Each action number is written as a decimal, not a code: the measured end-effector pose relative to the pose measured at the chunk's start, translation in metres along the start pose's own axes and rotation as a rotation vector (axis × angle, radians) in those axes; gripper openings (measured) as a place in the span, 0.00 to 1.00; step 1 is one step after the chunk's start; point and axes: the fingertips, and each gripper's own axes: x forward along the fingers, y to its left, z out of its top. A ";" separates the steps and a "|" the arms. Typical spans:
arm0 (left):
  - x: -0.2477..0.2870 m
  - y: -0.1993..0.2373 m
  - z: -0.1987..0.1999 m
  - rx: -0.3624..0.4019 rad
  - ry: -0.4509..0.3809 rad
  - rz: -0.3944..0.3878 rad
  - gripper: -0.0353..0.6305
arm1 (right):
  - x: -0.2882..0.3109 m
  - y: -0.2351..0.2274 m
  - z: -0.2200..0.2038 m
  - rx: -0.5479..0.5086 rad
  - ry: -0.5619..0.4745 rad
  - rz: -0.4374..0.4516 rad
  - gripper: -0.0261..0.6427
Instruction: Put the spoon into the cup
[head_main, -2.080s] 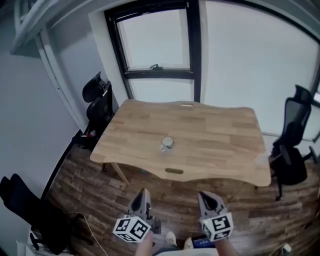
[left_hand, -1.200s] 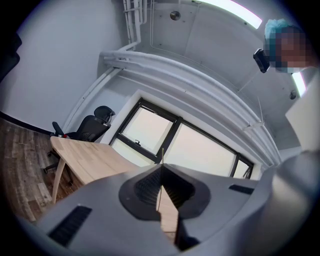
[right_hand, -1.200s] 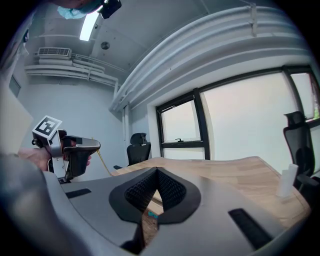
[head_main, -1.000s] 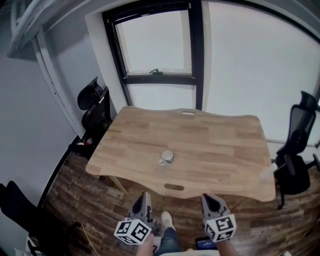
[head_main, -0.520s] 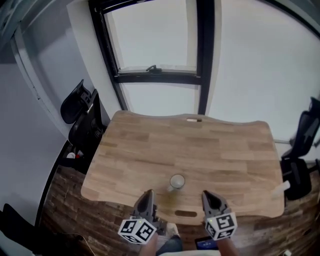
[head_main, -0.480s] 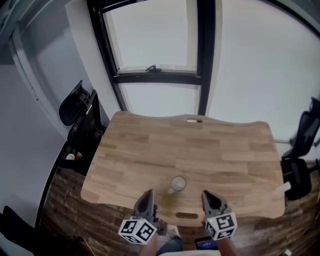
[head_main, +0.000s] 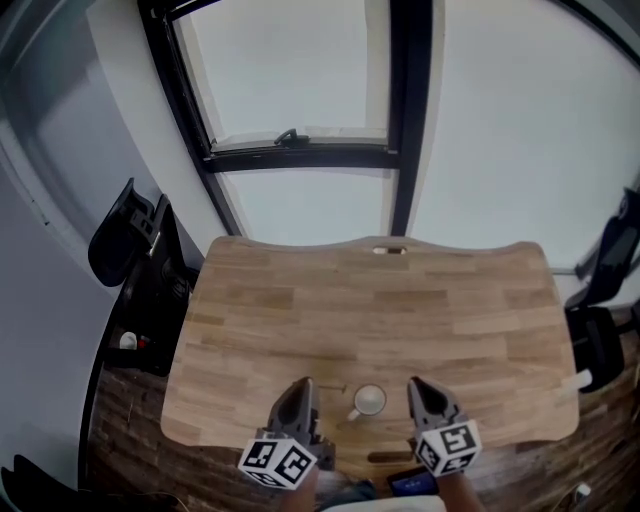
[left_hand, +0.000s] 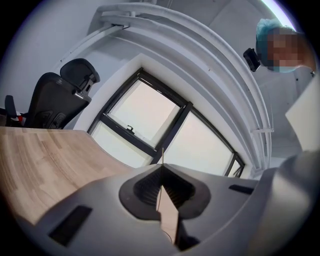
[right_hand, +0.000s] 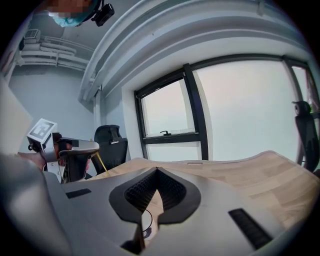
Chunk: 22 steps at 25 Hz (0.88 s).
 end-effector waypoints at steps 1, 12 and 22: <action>0.003 0.002 0.001 -0.003 0.002 -0.002 0.06 | 0.002 0.000 -0.001 0.009 0.005 0.008 0.03; 0.005 0.003 -0.012 -0.052 0.018 0.029 0.06 | 0.002 0.015 -0.013 -0.110 0.048 0.112 0.03; 0.003 -0.003 -0.020 -0.071 0.012 0.094 0.06 | 0.003 -0.008 -0.009 -0.060 0.036 0.113 0.03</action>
